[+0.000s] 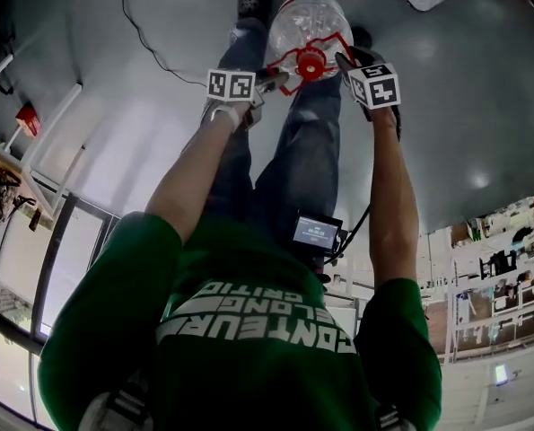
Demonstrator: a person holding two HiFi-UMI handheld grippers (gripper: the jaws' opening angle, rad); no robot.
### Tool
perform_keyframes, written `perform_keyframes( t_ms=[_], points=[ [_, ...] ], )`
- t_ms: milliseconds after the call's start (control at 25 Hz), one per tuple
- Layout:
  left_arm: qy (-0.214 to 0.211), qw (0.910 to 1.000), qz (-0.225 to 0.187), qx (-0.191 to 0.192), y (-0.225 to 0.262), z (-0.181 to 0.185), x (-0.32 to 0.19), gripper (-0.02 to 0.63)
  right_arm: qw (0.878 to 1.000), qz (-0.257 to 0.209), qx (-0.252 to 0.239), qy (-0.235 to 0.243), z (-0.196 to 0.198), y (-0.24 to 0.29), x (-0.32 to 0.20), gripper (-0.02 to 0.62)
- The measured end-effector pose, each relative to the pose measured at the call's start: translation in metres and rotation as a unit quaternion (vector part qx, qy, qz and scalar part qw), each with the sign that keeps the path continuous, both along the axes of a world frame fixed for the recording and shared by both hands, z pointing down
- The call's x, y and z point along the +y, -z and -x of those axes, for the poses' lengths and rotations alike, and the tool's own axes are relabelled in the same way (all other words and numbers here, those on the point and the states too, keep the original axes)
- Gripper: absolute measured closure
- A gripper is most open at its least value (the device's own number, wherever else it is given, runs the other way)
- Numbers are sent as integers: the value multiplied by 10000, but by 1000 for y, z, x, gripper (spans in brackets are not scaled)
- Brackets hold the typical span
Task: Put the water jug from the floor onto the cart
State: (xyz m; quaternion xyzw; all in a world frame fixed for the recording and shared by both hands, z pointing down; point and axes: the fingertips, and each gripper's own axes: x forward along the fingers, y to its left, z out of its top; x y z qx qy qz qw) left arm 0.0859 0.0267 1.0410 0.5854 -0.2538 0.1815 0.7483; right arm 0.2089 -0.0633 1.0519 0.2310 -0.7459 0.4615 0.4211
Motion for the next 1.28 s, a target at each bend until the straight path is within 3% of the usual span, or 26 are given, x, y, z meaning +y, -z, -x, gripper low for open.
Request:
perform_keyframes(
  t_ms=[120, 200, 280, 560, 1280],
  points=[
    [261, 9996, 114, 72, -5, -2, 0, 459, 9998, 150, -135, 71, 7, -5, 4, 471],
    [322, 9993, 184, 93, -7, -2, 0, 478, 9997, 195, -159, 42, 8, -7, 3, 535],
    [295, 9993, 237, 79, -7, 0, 2, 537, 9993, 286, -222, 52, 9, -8, 3, 541],
    [270, 9991, 267, 200, 1, 3, -5, 534, 9976, 520, -343, 305, 9, -7, 15, 541],
    [-835, 9953, 56, 480, 25, -3, -27, 529, 9886, 1109, -655, -780, -2, 5, 43, 540]
  ],
)
